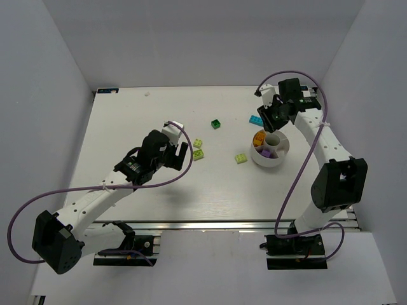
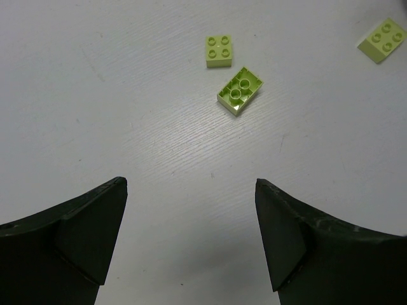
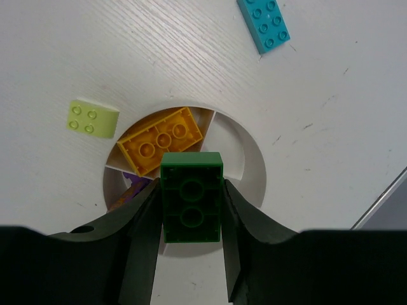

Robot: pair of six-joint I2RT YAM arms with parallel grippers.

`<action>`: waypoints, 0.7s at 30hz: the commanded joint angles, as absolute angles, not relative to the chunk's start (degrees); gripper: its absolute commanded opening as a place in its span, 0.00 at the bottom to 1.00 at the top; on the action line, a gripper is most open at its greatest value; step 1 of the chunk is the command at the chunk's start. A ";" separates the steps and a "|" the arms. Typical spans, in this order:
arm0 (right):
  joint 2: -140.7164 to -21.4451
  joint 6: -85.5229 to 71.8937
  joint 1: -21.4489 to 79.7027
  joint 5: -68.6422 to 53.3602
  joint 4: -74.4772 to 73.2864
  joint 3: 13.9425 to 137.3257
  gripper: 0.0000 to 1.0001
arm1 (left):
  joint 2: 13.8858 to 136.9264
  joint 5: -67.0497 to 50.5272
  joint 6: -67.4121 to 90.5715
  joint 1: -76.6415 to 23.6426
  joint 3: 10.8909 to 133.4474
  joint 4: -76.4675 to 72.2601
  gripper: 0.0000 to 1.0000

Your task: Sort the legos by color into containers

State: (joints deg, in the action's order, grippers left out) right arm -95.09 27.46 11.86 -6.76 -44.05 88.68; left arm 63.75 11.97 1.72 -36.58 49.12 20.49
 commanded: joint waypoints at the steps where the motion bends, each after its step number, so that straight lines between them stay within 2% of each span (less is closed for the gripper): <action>1: -95.10 26.28 10.81 -6.41 -45.79 87.98 0.00 | 61.87 11.07 1.58 -36.47 48.96 19.42 0.91; 11: -97.21 27.86 8.35 -8.00 -47.55 85.26 0.00 | 62.23 10.02 1.58 -36.47 48.96 18.90 0.91; 14: -96.94 28.04 7.56 -8.35 -47.37 84.29 0.06 | 62.75 9.23 1.58 -36.47 49.04 18.90 0.91; 16: -97.21 28.39 7.21 -8.61 -47.72 83.85 0.19 | 63.02 8.88 1.67 -36.47 49.04 18.90 0.91; 17: -97.21 28.56 6.95 -8.96 -47.81 83.67 0.31 | 63.02 8.62 1.76 -36.47 49.04 18.81 0.91; 18: -97.21 28.74 6.94 -9.14 -47.81 83.58 0.36 | 63.10 8.44 1.67 -36.47 49.04 18.72 0.91; 20: -96.94 29.00 6.59 -9.66 -47.46 83.15 0.57 | 63.11 7.48 1.84 -36.47 49.04 18.37 0.91; 21: -96.51 29.00 6.59 -9.84 -47.37 83.14 0.58 | 63.11 6.86 1.93 -36.47 48.78 17.85 0.91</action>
State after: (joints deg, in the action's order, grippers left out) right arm -97.34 28.14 7.05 -8.38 -47.13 83.55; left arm 63.55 9.19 1.76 -36.58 49.12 19.73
